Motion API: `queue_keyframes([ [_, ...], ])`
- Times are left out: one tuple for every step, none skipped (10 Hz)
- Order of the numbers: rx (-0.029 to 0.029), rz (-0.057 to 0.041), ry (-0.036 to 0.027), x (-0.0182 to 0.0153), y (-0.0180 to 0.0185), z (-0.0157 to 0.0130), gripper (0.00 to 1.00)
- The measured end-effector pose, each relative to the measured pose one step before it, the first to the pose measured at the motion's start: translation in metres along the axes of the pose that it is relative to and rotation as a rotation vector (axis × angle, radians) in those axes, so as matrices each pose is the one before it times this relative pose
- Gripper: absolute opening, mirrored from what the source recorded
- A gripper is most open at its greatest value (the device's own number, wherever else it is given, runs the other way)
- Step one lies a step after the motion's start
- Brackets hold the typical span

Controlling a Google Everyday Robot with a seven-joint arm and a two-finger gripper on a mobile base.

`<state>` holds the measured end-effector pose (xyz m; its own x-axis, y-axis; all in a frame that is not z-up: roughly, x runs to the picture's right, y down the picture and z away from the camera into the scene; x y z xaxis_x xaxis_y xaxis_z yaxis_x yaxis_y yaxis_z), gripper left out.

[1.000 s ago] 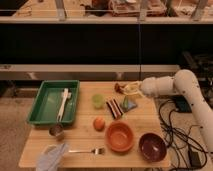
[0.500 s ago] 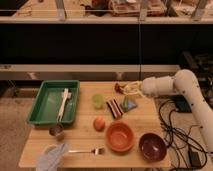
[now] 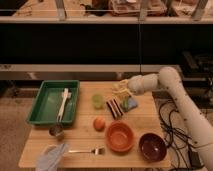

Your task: Place banana in plastic cup

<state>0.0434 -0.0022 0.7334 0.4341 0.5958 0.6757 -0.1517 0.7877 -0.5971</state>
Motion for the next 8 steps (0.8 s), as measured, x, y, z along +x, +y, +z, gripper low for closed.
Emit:
queue_keyframes([
  [-0.00899, -0.00300, -0.00360, -0.00388, -0.00387, 0.01485, 0.00],
  [-0.01988, -0.00274, -0.01239, -0.00599, -0.00880, 0.02754, 0.00],
  [-0.00838, 0.00058, -0.00866, -0.00062, -0.00510, 0.01196, 0.00],
  [-0.00724, 0.00211, -0.00899, -0.00001, -0.00508, 0.01103, 0.00],
  [-0.00558, 0.00336, -0.00988, 0.00176, -0.00402, 0.00812, 0.00],
  [-0.00222, 0.00186, -0.00284, 0.00205, -0.00252, 0.00380, 0.00],
  [-0.00289, 0.00122, -0.00749, 0.00014, -0.00569, 0.00644, 0.00],
  [-0.00281, 0.00004, -0.00430, -0.00056, -0.00346, 0.00460, 0.00],
])
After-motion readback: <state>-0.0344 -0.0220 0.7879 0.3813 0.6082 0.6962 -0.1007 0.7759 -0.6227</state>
